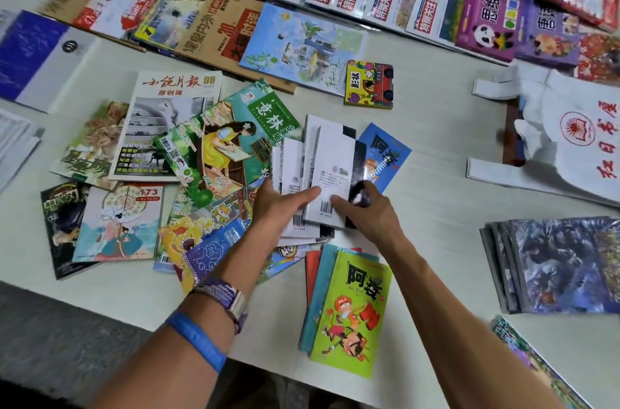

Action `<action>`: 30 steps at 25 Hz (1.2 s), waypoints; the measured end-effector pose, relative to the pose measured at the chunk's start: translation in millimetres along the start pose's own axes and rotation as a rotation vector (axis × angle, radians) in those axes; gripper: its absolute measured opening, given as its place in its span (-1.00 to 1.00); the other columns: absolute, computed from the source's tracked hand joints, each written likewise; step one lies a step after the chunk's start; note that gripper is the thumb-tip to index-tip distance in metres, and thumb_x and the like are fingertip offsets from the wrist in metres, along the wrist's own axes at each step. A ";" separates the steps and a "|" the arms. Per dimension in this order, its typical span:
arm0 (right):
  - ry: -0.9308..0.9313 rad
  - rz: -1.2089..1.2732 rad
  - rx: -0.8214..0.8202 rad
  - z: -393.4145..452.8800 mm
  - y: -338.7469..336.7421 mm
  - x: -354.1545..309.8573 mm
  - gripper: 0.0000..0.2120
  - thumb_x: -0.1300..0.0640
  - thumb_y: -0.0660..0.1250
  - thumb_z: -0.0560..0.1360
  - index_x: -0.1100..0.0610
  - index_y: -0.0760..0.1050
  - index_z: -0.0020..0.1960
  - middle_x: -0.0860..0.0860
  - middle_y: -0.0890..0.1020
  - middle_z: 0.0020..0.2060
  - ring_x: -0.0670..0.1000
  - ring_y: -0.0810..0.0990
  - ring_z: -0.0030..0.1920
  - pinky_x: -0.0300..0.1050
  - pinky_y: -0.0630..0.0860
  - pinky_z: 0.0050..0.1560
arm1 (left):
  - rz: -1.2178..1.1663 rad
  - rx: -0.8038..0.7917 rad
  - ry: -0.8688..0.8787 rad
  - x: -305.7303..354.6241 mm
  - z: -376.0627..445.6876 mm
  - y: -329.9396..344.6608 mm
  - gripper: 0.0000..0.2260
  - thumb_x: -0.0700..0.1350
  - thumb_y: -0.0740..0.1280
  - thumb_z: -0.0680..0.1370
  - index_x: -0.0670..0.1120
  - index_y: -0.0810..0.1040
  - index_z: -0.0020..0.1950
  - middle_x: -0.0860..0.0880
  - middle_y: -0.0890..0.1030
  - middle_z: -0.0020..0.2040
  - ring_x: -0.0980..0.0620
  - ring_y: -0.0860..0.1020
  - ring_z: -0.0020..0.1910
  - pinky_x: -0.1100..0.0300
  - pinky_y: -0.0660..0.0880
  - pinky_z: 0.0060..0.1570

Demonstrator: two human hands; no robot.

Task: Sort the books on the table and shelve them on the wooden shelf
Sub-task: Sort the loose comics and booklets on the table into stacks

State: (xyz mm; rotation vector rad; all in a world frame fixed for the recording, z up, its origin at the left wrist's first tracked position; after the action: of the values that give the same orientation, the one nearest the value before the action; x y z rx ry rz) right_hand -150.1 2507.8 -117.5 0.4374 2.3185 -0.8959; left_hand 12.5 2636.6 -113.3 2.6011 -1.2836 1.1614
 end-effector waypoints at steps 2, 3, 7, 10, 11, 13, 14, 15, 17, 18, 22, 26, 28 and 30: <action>-0.052 -0.012 -0.063 -3.1 10.6 -9.3 -0.52 -0.30 0.42 0.44 -0.03 0.50 0.21 0.10 0.63 0.10 0.14 0.63 0.05 -0.03 0.55 0.02 | -0.006 -0.014 0.042 -1.6 0.0 -1.0 0.10 0.08 0.65 0.25 -0.07 0.08 0.61 -0.10 0.25 0.58 -0.08 0.35 0.46 0.07 0.34 0.32; -0.068 -0.003 -0.078 -6.5 14.4 -12.5 -0.50 -0.26 0.42 0.46 -0.02 0.50 0.28 0.06 0.63 0.12 0.11 0.62 0.08 -0.02 0.55 0.08 | -0.019 -0.015 0.062 -3.5 -1.6 -3.2 0.03 0.03 0.65 0.26 -0.07 0.16 0.59 -0.09 0.34 0.54 -0.09 0.39 0.44 0.09 0.39 0.27; -0.062 0.265 -0.021 -28.2 14.4 -18.3 -0.58 -0.03 0.52 0.41 -0.06 0.45 0.20 -0.03 0.62 0.02 0.02 0.62 0.04 -0.17 0.53 -0.07 | -0.195 -0.112 0.199 -14.5 -17.5 -18.1 -0.50 -0.21 0.63 0.24 0.10 0.61 0.11 0.02 0.74 0.02 -0.03 0.72 -0.04 0.13 0.66 -0.17; -0.195 0.469 -0.037 -47.2 13.9 -41.8 -0.44 0.14 0.47 0.31 -0.08 0.36 0.24 -0.04 0.61 0.11 -0.09 0.65 0.02 -0.27 0.57 -0.09 | -0.317 -0.177 0.314 -20.0 -39.9 -37.4 -0.46 -0.25 0.62 0.19 0.15 0.59 0.06 0.00 0.74 0.01 -0.02 0.72 -0.03 0.08 0.67 -0.16; -0.253 0.496 -0.061 -51.6 15.3 -52.1 -0.38 0.21 0.43 0.30 -0.10 0.34 0.29 -0.06 0.61 0.13 -0.13 0.65 -0.01 -0.27 0.58 -0.07 | -0.339 -0.177 0.350 -21.2 -45.8 -45.5 -0.44 -0.26 0.62 0.19 0.15 0.59 0.08 0.00 0.74 0.03 -0.01 0.72 -0.01 0.09 0.66 -0.15; -0.386 0.443 -0.097 -59.5 21.0 -72.6 -0.37 0.29 0.36 0.26 -0.10 0.41 0.28 -0.20 0.63 0.04 -0.20 0.61 -0.05 -0.33 0.55 -0.06 | -0.328 -0.165 0.422 -18.7 -55.5 -64.3 -0.40 -0.26 0.63 0.19 0.21 0.57 0.09 0.07 0.73 0.05 0.07 0.70 0.02 0.13 0.66 -0.11; -0.432 0.411 -0.119 -63.0 26.1 -79.9 -0.43 0.28 0.33 0.24 -0.10 0.45 0.21 -0.27 0.63 -0.04 -0.24 0.59 -0.06 -0.38 0.52 -0.07 | -0.279 -0.157 0.461 -16.2 -58.9 -73.6 -0.37 -0.25 0.64 0.19 0.22 0.54 0.12 0.11 0.71 0.05 0.14 0.68 0.03 0.18 0.65 -0.09; -0.445 0.394 -0.141 -65.6 32.4 -84.8 -0.46 0.27 0.31 0.24 -0.12 0.46 0.17 -0.30 0.62 -0.08 -0.26 0.58 -0.06 -0.40 0.49 -0.05 | -0.218 -0.160 0.504 -13.3 -61.6 -81.3 -0.32 -0.24 0.65 0.19 0.20 0.49 0.17 0.13 0.69 0.05 0.20 0.66 0.04 0.24 0.63 -0.08; -0.455 0.364 -0.180 -70.7 46.6 -88.2 -0.45 0.27 0.32 0.29 -0.17 0.43 0.19 -0.27 0.62 -0.02 -0.23 0.58 0.01 -0.33 0.51 0.05 | -0.125 -0.167 0.585 -12.3 -69.9 -94.1 -0.28 -0.29 0.64 0.24 0.11 0.40 0.25 0.17 0.62 0.12 0.23 0.63 0.09 0.33 0.57 -0.03; -0.483 0.337 -0.193 -72.6 53.3 -89.2 -0.42 0.28 0.33 0.32 -0.19 0.40 0.23 -0.23 0.61 0.03 -0.18 0.58 0.06 -0.24 0.53 0.11 | -0.102 -0.150 0.620 -14.4 -74.7 -98.8 -0.29 -0.29 0.63 0.26 0.08 0.37 0.27 0.19 0.58 0.16 0.23 0.61 0.12 0.36 0.55 0.01; -0.490 0.265 -0.258 -78.3 76.9 -91.0 -0.24 0.43 0.34 0.39 -0.08 0.25 0.47 -0.12 0.55 0.24 -0.12 0.54 0.23 -0.18 0.49 0.27 | -0.090 0.011 0.604 -31.6 -86.9 -102.8 -0.38 -0.23 0.60 0.32 0.18 0.40 0.21 0.40 0.62 0.07 0.42 0.58 0.03 0.50 0.48 -0.05; -0.433 0.283 -0.125 -97.5 72.3 -83.1 -0.34 0.09 0.45 0.43 -0.03 0.26 0.46 -0.18 0.50 0.30 -0.21 0.49 0.28 -0.25 0.44 0.23 | -0.102 0.061 0.512 -21.6 -91.9 -98.5 -0.44 0.00 0.64 0.27 0.37 0.46 0.10 0.46 0.63 -0.05 0.46 0.59 -0.06 0.50 0.51 -0.21; -0.353 0.324 -0.047 -108.8 52.3 -70.1 -0.24 -0.15 0.47 0.42 -0.18 0.19 0.52 -0.24 0.42 0.43 -0.21 0.43 0.38 -0.24 0.42 0.30 | -0.128 0.014 0.468 -13.3 -92.6 -90.5 -0.47 0.18 0.60 0.18 0.37 0.49 0.08 0.34 0.67 -0.05 0.34 0.64 -0.08 0.39 0.57 -0.24; -0.331 0.300 0.100 -123.7 22.4 -57.9 -0.32 -0.25 0.46 0.39 -0.26 0.26 0.43 -0.27 0.46 0.37 -0.23 0.46 0.34 -0.26 0.44 0.26 | -0.134 -0.028 0.476 -2.6 -101.5 -71.7 -0.48 0.20 0.58 0.17 0.29 0.54 0.08 0.27 0.69 -0.06 0.28 0.66 -0.12 0.32 0.59 -0.27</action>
State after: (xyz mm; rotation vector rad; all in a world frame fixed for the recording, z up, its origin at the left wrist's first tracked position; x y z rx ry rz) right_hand -147.0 2604.7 -18.7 0.6106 1.8554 -0.8643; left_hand -1.0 2718.3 -20.6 2.1551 -0.9993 1.5888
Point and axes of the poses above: each hand's wrist, its own z-axis towards the middle knuckle, its own y-axis out of the palm, x = y × z, the point moved 5 cm from there along z, towards the middle knuckle
